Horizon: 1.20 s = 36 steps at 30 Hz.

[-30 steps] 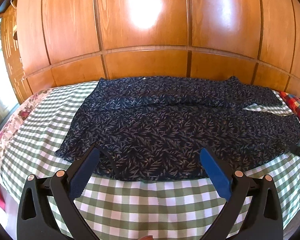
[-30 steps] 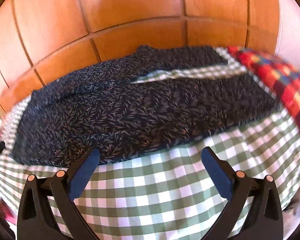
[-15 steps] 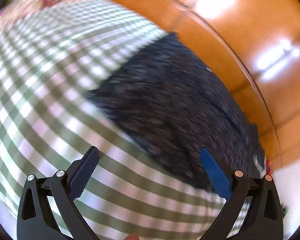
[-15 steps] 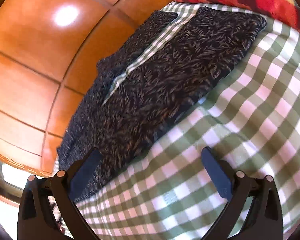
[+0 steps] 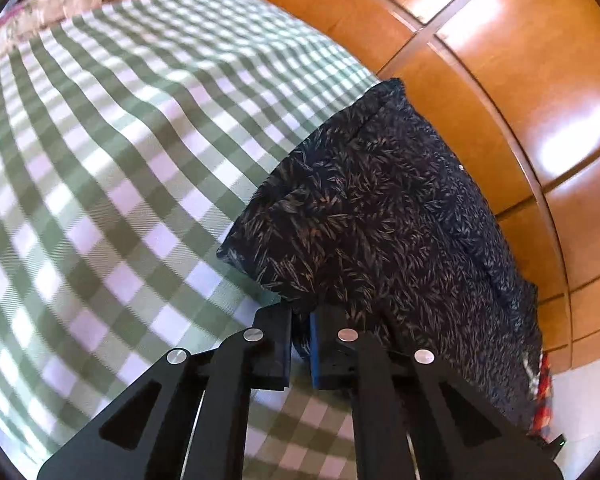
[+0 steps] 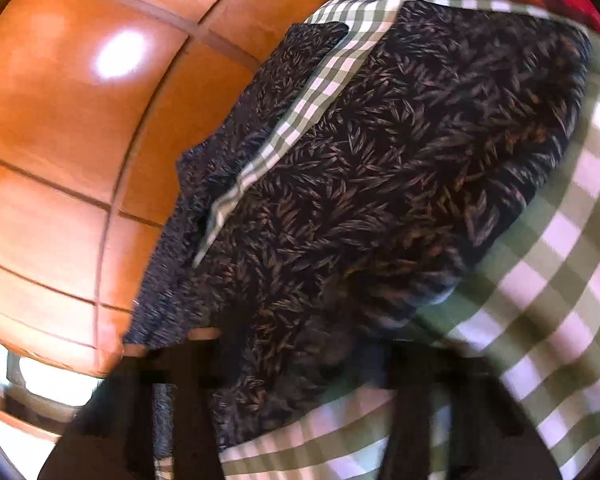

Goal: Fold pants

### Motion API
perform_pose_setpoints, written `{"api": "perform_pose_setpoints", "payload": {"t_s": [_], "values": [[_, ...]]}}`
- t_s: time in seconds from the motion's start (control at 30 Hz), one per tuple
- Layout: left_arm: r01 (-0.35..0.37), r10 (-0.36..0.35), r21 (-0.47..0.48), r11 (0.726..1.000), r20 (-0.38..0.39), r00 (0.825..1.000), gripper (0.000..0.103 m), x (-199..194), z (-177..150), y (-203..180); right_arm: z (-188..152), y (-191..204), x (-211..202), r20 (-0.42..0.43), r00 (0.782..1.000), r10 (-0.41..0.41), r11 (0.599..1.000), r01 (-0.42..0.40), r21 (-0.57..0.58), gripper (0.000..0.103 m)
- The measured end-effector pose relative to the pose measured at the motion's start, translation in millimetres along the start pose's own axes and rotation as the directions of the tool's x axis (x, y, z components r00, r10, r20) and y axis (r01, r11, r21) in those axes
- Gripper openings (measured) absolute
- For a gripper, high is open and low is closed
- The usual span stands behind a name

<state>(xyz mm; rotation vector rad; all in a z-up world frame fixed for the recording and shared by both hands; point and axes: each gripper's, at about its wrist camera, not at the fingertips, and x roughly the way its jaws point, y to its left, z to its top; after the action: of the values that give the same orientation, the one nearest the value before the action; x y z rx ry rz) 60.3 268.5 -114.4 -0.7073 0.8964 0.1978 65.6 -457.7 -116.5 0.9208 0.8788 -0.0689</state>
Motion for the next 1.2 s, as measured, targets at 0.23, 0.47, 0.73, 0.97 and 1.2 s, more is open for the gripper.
{"api": "perform_pose_setpoints", "payload": {"t_s": [0.23,0.47,0.73,0.97,1.2], "values": [[-0.012,0.012,0.036,0.999,0.009,1.000,0.005,-37.8,-20.8,15.4,-16.5,-5.4,-25.2,-0.005,1.000,-0.031,0.997,0.030,-0.076,0.006],[-0.067,0.069,0.091,0.994,-0.019,0.997,0.005,-74.9,-56.8,39.0,-39.6,-21.7,-61.3,-0.036,0.998,-0.044,0.992,0.040,-0.116,0.006],[-0.162,0.169,0.169,0.972,-0.026,0.985,0.018,-69.3,-64.5,34.2,-43.0,-58.9,-101.1,-0.014,1.000,-0.002,1.000,0.001,-0.031,0.041],[-0.373,0.347,0.230,0.899,0.146,0.926,0.034,-101.0,-66.2,20.8,4.8,-82.7,-113.3,0.120,0.989,-0.084,0.994,0.075,0.080,0.045],[-0.383,0.294,0.338,0.860,0.284,0.912,0.034,-119.5,-72.4,-26.5,17.3,-61.5,-115.8,0.198,0.939,-0.281,0.954,0.295,-0.044,0.007]]}}
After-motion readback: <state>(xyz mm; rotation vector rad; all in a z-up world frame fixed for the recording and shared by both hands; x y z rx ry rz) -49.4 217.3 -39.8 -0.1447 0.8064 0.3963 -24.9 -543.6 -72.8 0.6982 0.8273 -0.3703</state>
